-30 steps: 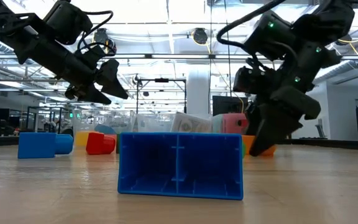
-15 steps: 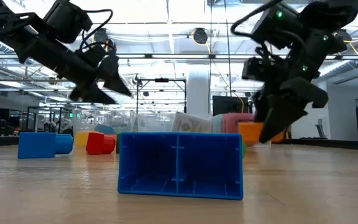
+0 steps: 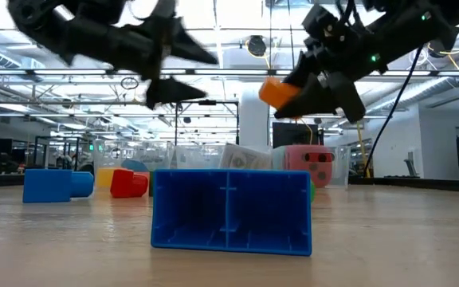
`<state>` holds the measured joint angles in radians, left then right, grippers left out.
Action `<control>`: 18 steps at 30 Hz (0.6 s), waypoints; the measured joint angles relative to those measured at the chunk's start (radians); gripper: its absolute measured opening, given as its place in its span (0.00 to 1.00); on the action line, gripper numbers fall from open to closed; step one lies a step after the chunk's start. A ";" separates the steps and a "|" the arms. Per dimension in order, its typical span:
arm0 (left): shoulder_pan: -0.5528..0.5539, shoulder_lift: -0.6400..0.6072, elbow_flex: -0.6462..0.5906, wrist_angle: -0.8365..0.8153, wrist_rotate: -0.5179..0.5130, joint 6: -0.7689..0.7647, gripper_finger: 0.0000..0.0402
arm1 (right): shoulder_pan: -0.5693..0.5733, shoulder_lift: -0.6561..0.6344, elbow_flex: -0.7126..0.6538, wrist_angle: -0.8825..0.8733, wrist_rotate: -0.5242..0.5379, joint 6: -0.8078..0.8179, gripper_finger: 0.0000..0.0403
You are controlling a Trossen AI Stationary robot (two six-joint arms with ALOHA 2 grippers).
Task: Pick & Place Toys
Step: Put the orange game piece into the left transparent bin
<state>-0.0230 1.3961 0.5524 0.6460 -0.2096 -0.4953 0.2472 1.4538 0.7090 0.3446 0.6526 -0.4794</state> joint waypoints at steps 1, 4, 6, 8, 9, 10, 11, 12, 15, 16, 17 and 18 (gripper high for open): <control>-0.007 0.038 0.037 0.005 0.000 0.000 0.87 | 0.007 0.003 0.000 0.020 0.012 -0.023 0.56; -0.019 0.139 0.135 0.002 0.000 0.003 0.87 | 0.027 0.006 0.000 0.044 0.068 -0.071 0.56; -0.022 0.197 0.187 0.000 0.000 0.003 0.87 | 0.036 0.006 0.000 0.056 0.110 -0.090 0.56; -0.024 0.244 0.236 0.000 0.000 0.003 0.87 | 0.047 0.006 0.000 0.063 0.142 -0.102 0.56; -0.024 0.265 0.256 0.004 0.001 0.003 0.87 | 0.054 0.006 0.000 0.066 0.158 -0.112 0.56; -0.024 0.281 0.273 0.003 0.001 0.004 0.87 | 0.059 0.006 0.000 0.071 0.164 -0.121 0.56; -0.024 0.298 0.289 0.000 0.000 0.010 0.87 | 0.062 0.006 0.000 0.077 0.161 -0.125 0.56; -0.024 0.312 0.304 0.001 0.001 0.020 0.87 | 0.065 0.006 0.000 0.078 0.157 -0.127 0.56; -0.025 0.345 0.342 0.001 0.001 0.038 0.87 | 0.065 0.006 0.000 0.078 0.158 -0.113 0.56; -0.025 0.355 0.355 0.004 0.002 0.042 0.87 | 0.064 0.006 0.000 0.081 0.158 -0.108 0.56; -0.025 0.364 0.365 0.005 0.001 0.047 0.87 | 0.064 0.006 0.000 0.088 0.158 -0.106 0.56; -0.025 0.375 0.377 0.005 0.001 0.047 0.87 | 0.064 0.006 0.000 0.094 0.157 -0.109 0.56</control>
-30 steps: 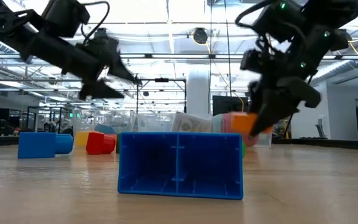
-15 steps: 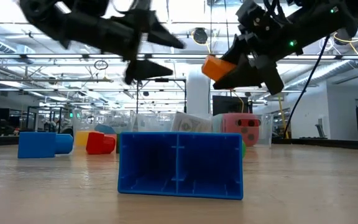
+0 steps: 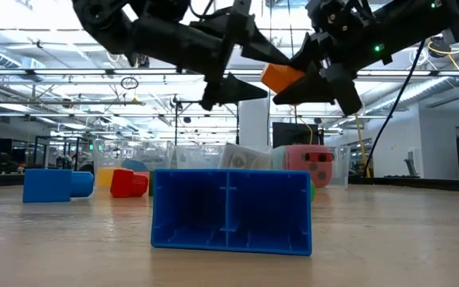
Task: Pick & Place Toys
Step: Put the orange game piece into the left transparent bin
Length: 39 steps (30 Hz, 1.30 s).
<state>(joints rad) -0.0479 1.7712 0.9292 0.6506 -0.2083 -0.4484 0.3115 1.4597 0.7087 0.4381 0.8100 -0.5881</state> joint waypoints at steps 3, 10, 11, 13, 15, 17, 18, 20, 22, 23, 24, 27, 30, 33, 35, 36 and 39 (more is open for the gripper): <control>0.000 0.039 0.037 0.000 0.001 -0.003 0.87 | 0.000 0.000 0.000 0.010 -0.002 -0.008 0.56; 0.000 0.122 0.124 0.000 0.003 -0.011 0.87 | 0.005 0.000 0.000 0.007 -0.003 -0.007 0.56; 0.000 0.130 0.134 -0.002 0.007 -0.011 0.87 | 0.005 0.000 0.000 0.006 -0.004 -0.006 0.56; 0.001 0.142 0.146 -0.002 0.027 -0.021 0.86 | 0.007 0.000 0.000 0.005 -0.009 -0.003 0.56; 0.003 0.143 0.146 -0.005 0.034 -0.026 0.81 | 0.008 0.000 0.000 0.005 -0.038 -0.001 0.56; 0.004 0.143 0.146 -0.008 0.035 -0.020 0.72 | 0.012 0.000 0.000 -0.001 -0.070 -0.001 0.56; 0.004 0.143 0.146 -0.009 0.034 -0.013 0.67 | 0.012 0.000 0.000 -0.001 -0.088 0.000 0.56; 0.004 0.143 0.146 -0.010 0.042 -0.005 0.54 | 0.011 0.000 0.000 -0.001 -0.112 0.000 0.56; 0.005 0.142 0.146 -0.012 0.045 -0.006 0.40 | 0.011 0.000 0.000 -0.003 -0.123 -0.001 0.57; 0.009 0.141 0.146 -0.014 0.062 -0.012 0.35 | 0.011 0.000 -0.001 -0.003 -0.121 0.000 0.59; 0.013 0.139 0.146 -0.024 0.078 0.004 0.34 | 0.011 0.000 -0.001 0.003 -0.122 0.023 0.63; 0.033 0.121 0.144 -0.082 0.126 0.027 0.34 | 0.011 0.000 -0.001 0.007 -0.125 0.103 0.75; 0.053 0.071 0.123 -0.132 0.113 0.043 0.34 | 0.019 0.000 0.000 0.003 -0.040 0.164 0.83; 0.067 -0.017 0.045 -0.130 0.059 0.052 0.34 | 0.038 -0.006 0.000 -0.007 0.083 0.156 0.87; 0.078 -0.096 -0.033 -0.128 0.005 0.055 0.34 | 0.057 -0.013 0.000 -0.009 0.143 0.144 0.87; 0.086 -0.141 -0.077 -0.126 -0.026 0.055 0.34 | 0.064 -0.016 0.000 -0.009 0.167 0.139 0.87; 0.110 -0.281 -0.212 -0.116 -0.151 0.052 0.34 | 0.077 -0.016 0.001 0.002 0.191 0.137 0.85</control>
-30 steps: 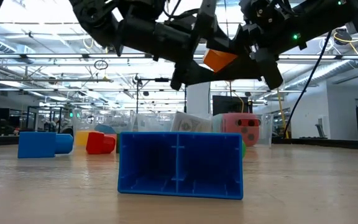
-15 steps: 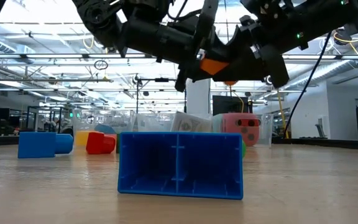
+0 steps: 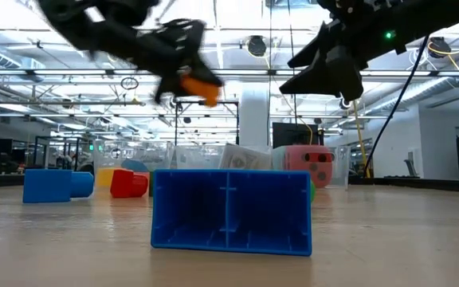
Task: Pick & Place Toys
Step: Put the orange game piece into the left transparent bin, then put the green game piece into the left transparent bin
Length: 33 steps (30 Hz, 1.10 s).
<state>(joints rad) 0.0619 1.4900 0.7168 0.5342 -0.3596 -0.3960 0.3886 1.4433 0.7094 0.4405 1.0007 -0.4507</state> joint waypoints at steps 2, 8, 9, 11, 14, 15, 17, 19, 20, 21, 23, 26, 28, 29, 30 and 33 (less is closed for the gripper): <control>0.014 -0.084 -0.093 0.000 -0.086 -0.013 0.34 | 0.001 0.000 0.000 0.005 -0.009 0.000 0.84; 0.053 -0.258 -0.312 0.002 -0.315 -0.046 0.34 | -0.006 0.000 0.000 0.016 -0.012 0.018 0.80; 0.061 -0.267 -0.337 -0.002 -0.328 -0.052 0.34 | -0.008 0.000 0.000 0.021 -0.021 0.020 0.80; 0.078 -0.269 -0.371 0.008 -0.327 -0.067 0.34 | -0.012 0.000 -0.001 0.026 -0.054 0.023 0.79; 0.098 -0.263 -0.395 0.006 -0.322 -0.111 0.34 | -0.021 0.000 -0.001 0.041 -0.122 0.042 0.79; 0.101 -0.259 -0.397 0.007 -0.324 -0.113 0.34 | -0.024 0.000 -0.001 0.052 -0.144 0.044 0.79; 0.108 -0.258 -0.397 0.007 -0.322 -0.114 0.41 | -0.030 0.000 0.000 0.070 -0.175 0.047 0.79; 0.108 -0.258 -0.397 0.011 -0.322 -0.114 0.55 | -0.031 0.000 0.000 0.072 -0.199 0.047 0.79; 0.108 -0.258 -0.397 0.010 -0.320 -0.111 0.63 | -0.031 0.000 0.000 0.071 -0.212 0.047 0.79; 0.107 -0.258 -0.397 0.010 -0.315 -0.105 0.70 | -0.031 0.000 -0.001 0.071 -0.223 0.050 0.79; 0.106 -0.258 -0.397 0.008 -0.312 -0.096 0.83 | -0.034 0.000 0.000 0.071 -0.257 0.072 0.79; 0.106 -0.258 -0.397 -0.001 -0.312 -0.103 0.96 | -0.039 0.000 -0.001 0.068 -0.309 0.089 0.79; 0.106 -0.258 -0.397 -0.006 -0.312 -0.103 0.96 | -0.043 0.000 -0.001 0.064 -0.353 0.113 0.79; 0.106 -0.258 -0.397 -0.007 -0.312 -0.103 0.95 | -0.045 0.000 -0.001 0.059 -0.384 0.135 0.79; 0.106 -0.258 -0.397 -0.007 -0.312 -0.104 0.93 | -0.049 0.000 -0.001 0.054 -0.425 0.162 0.79; 0.106 -0.258 -0.397 -0.007 -0.312 -0.107 0.88 | -0.067 0.000 -0.001 0.040 -0.594 0.262 0.79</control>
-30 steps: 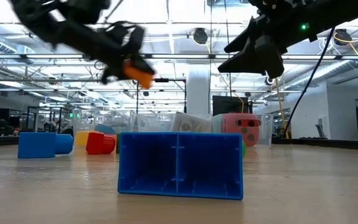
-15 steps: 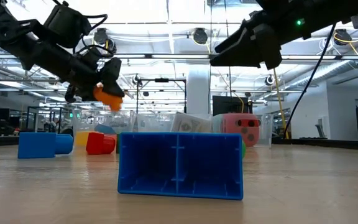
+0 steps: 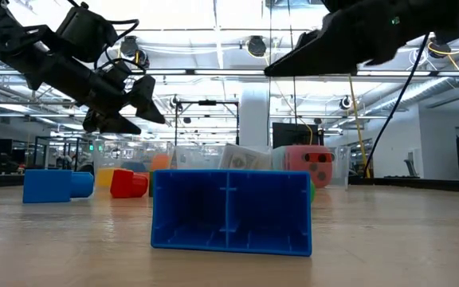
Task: Pick & Place Toys
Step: Put the green game piece into the left transparent bin
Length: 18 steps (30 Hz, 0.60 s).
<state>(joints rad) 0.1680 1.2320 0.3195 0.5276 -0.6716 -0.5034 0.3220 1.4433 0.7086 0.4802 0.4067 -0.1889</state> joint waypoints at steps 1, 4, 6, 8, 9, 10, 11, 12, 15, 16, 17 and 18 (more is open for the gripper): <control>0.000 0.000 0.000 0.000 0.000 -0.004 0.86 | -0.007 0.000 0.000 -0.005 -0.050 0.031 0.79; 0.000 0.000 0.000 0.000 0.000 -0.007 0.83 | -0.023 0.000 0.000 -0.018 -0.129 0.115 0.79; 0.000 0.000 0.000 0.001 0.000 -0.007 0.82 | -0.033 0.000 0.000 -0.033 -0.148 0.169 0.79; 0.002 0.000 0.000 0.006 0.000 -0.007 0.81 | -0.043 0.013 0.000 -0.046 -0.147 0.226 0.79; 0.002 0.000 0.000 0.009 0.000 -0.007 0.81 | -0.047 0.022 0.000 -0.048 -0.148 0.249 0.79; 0.002 0.000 0.000 0.014 -0.001 -0.007 0.81 | -0.049 0.032 0.000 -0.053 -0.148 0.268 0.79; 0.002 0.000 0.000 0.021 -0.001 -0.007 0.81 | -0.051 0.045 0.000 -0.050 -0.147 0.286 0.79; 0.002 0.000 0.000 0.027 -0.001 -0.007 0.81 | -0.055 0.065 0.009 -0.051 -0.148 0.299 0.79; 0.002 0.001 0.000 0.041 -0.002 -0.007 0.81 | -0.066 0.122 0.053 -0.097 -0.150 0.343 0.79; 0.002 0.001 0.000 0.046 -0.002 -0.007 0.81 | -0.071 0.144 0.078 -0.129 -0.150 0.361 0.79; 0.002 0.001 0.000 0.051 -0.003 -0.006 0.81 | -0.075 0.173 0.111 -0.151 -0.151 0.379 0.79; 0.002 0.001 0.000 0.053 -0.003 -0.003 0.81 | -0.076 0.197 0.141 -0.188 -0.152 0.396 0.79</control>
<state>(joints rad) 0.1696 1.2327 0.3196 0.5804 -0.6742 -0.5062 0.2460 1.6403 0.8498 0.2917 0.2544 0.2069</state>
